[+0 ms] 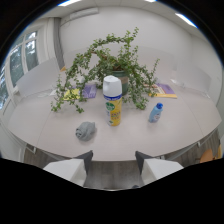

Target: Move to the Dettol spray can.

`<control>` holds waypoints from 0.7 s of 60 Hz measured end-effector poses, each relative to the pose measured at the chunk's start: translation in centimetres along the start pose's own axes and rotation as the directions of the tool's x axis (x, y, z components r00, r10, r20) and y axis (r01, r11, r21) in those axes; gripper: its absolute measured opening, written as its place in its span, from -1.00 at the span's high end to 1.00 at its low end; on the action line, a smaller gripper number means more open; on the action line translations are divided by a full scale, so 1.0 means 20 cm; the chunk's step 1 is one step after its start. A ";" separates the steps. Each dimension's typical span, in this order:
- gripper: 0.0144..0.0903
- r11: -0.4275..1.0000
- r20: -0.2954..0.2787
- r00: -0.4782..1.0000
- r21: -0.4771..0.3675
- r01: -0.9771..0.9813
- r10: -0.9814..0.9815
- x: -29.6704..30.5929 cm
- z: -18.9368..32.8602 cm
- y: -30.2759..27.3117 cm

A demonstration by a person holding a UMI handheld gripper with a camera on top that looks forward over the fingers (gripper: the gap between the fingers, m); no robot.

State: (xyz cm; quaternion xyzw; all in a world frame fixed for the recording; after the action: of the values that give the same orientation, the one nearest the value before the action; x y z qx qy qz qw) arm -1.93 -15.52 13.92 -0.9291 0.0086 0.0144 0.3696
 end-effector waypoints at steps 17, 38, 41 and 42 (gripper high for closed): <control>-0.84 1.000 -0.032 0.999 0.000 -0.008 0.008 -0.08 0.06 0.00; -0.84 1.000 -0.070 0.998 0.018 -0.002 0.003 -0.05 0.32 -0.06; -0.84 1.000 -0.073 0.997 0.019 0.003 -0.001 -0.04 0.38 -0.08; -0.84 1.000 -0.075 0.997 0.020 0.004 -0.002 -0.04 0.40 -0.08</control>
State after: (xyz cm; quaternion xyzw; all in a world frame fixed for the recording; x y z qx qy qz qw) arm -2.86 -8.83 9.22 -0.9251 0.0210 -0.0210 0.3785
